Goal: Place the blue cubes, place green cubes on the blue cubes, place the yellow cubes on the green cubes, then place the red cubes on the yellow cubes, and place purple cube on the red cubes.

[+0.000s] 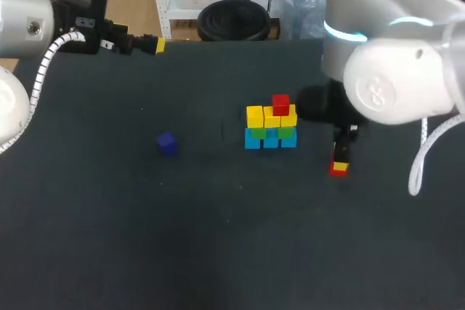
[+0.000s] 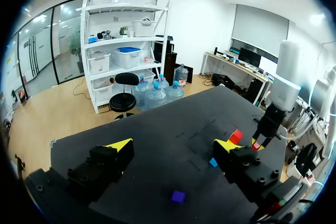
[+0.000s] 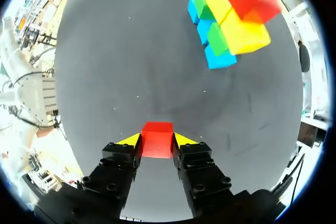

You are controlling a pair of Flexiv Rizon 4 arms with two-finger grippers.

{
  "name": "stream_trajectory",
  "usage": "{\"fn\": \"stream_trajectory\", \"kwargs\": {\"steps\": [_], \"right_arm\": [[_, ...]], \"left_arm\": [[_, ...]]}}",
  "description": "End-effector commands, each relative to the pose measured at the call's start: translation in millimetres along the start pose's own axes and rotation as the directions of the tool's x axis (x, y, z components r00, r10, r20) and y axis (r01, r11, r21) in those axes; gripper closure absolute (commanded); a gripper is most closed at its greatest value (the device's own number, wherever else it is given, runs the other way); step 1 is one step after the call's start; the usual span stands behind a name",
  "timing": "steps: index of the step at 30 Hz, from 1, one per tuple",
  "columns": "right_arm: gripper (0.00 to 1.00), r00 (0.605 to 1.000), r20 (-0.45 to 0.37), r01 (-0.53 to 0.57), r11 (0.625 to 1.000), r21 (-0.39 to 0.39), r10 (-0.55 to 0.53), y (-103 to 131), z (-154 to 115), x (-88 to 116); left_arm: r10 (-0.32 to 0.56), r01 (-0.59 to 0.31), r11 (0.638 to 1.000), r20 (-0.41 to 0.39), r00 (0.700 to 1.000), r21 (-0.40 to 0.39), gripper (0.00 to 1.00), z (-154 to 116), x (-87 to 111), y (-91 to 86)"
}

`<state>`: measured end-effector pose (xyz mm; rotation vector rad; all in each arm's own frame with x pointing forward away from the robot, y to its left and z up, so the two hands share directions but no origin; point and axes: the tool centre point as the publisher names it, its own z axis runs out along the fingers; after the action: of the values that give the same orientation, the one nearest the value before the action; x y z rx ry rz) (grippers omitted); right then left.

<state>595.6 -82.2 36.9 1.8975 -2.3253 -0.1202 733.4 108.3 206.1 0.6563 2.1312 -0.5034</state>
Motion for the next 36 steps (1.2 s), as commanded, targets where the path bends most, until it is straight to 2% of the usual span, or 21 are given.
{"fn": "stream_trajectory", "kwargs": {"steps": [1,10,20,25,30,36], "right_arm": [[1.00,1.000,-0.006,0.009,1.000,-0.007,-0.010,3,-33,3],[1.00,0.998,0.020,0.058,0.998,-0.006,-0.058,3,-89,-4],[1.00,0.994,0.005,0.112,0.992,0.061,-0.113,-3,-120,-13],[1.00,0.988,0.050,0.141,0.985,0.101,-0.146,-11,-133,-31],[1.00,0.981,0.057,0.180,0.976,0.126,-0.188,-21,-137,-52],[1.00,0.964,0.079,0.241,0.959,0.150,-0.255,-32,-147,-85]], "left_arm": [[0.002,-0.002,1.000,0.005,1.000,0.006,0.00,1,0.8,1.7],[0.002,-0.002,1.000,0.005,1.000,0.006,0.00,1,0.8,1.7],[0.002,-0.002,1.000,0.005,1.000,0.006,0.00,1,0.8,1.7],[0.002,-0.002,1.000,0.005,1.000,0.006,0.00,1,0.8,1.7],[0.002,-0.002,1.000,0.005,1.000,0.006,0.00,1,0.8,1.7],[0.002,-0.002,1.000,0.005,1.000,0.006,0.00,1,0.8,1.7]]}}
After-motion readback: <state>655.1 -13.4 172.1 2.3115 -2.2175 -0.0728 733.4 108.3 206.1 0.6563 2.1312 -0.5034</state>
